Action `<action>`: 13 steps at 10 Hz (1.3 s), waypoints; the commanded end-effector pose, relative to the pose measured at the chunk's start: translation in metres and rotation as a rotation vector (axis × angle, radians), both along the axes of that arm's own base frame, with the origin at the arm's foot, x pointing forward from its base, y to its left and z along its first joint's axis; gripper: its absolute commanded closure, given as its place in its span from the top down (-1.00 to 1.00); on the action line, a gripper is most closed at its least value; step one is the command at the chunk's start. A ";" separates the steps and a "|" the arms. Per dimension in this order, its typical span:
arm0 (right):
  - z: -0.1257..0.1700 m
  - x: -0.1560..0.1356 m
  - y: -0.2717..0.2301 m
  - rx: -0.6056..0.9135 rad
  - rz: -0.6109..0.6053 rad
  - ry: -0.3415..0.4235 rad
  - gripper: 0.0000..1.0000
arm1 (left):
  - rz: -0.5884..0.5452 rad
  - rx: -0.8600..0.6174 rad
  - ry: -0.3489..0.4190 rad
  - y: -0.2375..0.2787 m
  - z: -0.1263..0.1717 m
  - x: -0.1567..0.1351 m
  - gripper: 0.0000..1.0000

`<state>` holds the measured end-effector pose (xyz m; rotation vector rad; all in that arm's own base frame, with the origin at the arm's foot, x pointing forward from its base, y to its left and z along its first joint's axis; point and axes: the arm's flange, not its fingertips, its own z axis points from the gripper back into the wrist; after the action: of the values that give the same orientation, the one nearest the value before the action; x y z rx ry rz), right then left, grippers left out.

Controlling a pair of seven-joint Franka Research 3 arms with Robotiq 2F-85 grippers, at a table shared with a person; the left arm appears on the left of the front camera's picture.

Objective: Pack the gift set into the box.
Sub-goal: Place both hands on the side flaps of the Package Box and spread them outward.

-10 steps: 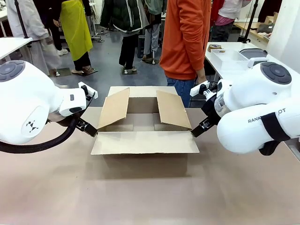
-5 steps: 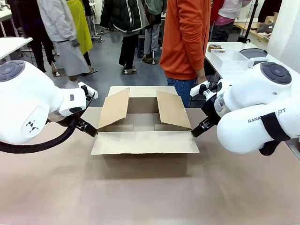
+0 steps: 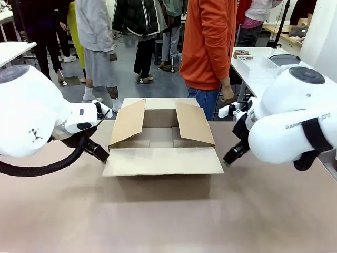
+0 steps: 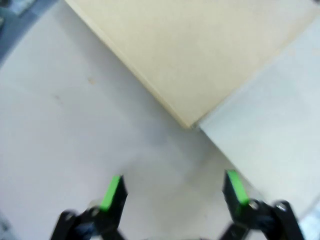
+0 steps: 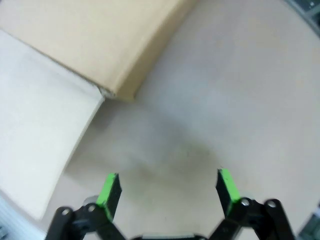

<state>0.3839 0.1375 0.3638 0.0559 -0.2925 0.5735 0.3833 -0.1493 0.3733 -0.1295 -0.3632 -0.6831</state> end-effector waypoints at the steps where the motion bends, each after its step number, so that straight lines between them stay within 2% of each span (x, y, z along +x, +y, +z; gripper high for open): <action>1: 0.047 -0.015 -0.052 0.202 -0.084 -0.023 1.00 | 0.016 -0.067 -0.012 0.075 0.036 -0.030 1.00; 2: 0.056 -0.021 -0.083 0.321 -0.172 -0.046 1.00 | 0.058 -0.242 -0.058 0.106 0.052 -0.044 1.00; 3: 0.062 -0.029 -0.117 0.470 -0.244 -0.027 1.00 | 0.125 -0.394 -0.098 0.145 0.060 -0.056 1.00; 4: 0.067 -0.039 -0.156 0.692 -0.331 0.010 1.00 | 0.173 -0.586 -0.122 0.185 0.065 -0.066 1.00; 5: 0.068 -0.049 -0.204 0.877 -0.512 0.049 1.00 | 0.281 -0.852 -0.120 0.235 0.061 -0.071 1.00; 6: 0.066 -0.066 -0.245 1.101 -0.566 0.010 1.00 | 0.370 -1.046 -0.096 0.276 0.046 -0.073 1.00; 7: 0.058 -0.085 -0.279 1.264 -0.630 -0.060 1.00 | 0.555 -1.187 -0.081 0.312 0.020 -0.072 1.00; 8: 0.046 -0.101 -0.303 1.362 -0.730 -0.119 1.00 | 0.618 -1.300 -0.056 0.331 -0.007 -0.078 1.00; 9: 0.034 -0.113 -0.317 1.406 -0.773 -0.162 1.00 | 0.688 -1.365 -0.049 0.338 -0.027 -0.086 1.00; 10: 0.016 -0.113 -0.327 1.374 -0.850 -0.204 1.00 | 0.737 -1.370 -0.054 0.338 -0.039 -0.089 1.00; 11: 0.066 -0.094 -0.340 1.228 -0.738 -0.036 1.00 | 0.604 -1.173 -0.042 0.368 0.007 -0.086 1.00; 13: 0.066 -0.094 -0.340 1.228 -0.738 -0.036 1.00 | 0.604 -1.173 -0.042 0.368 0.007 -0.086 1.00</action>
<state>0.2910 -0.2049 0.4199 1.0999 -0.6214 -0.4569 0.3027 0.2182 0.3663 -1.1079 -0.7376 0.2503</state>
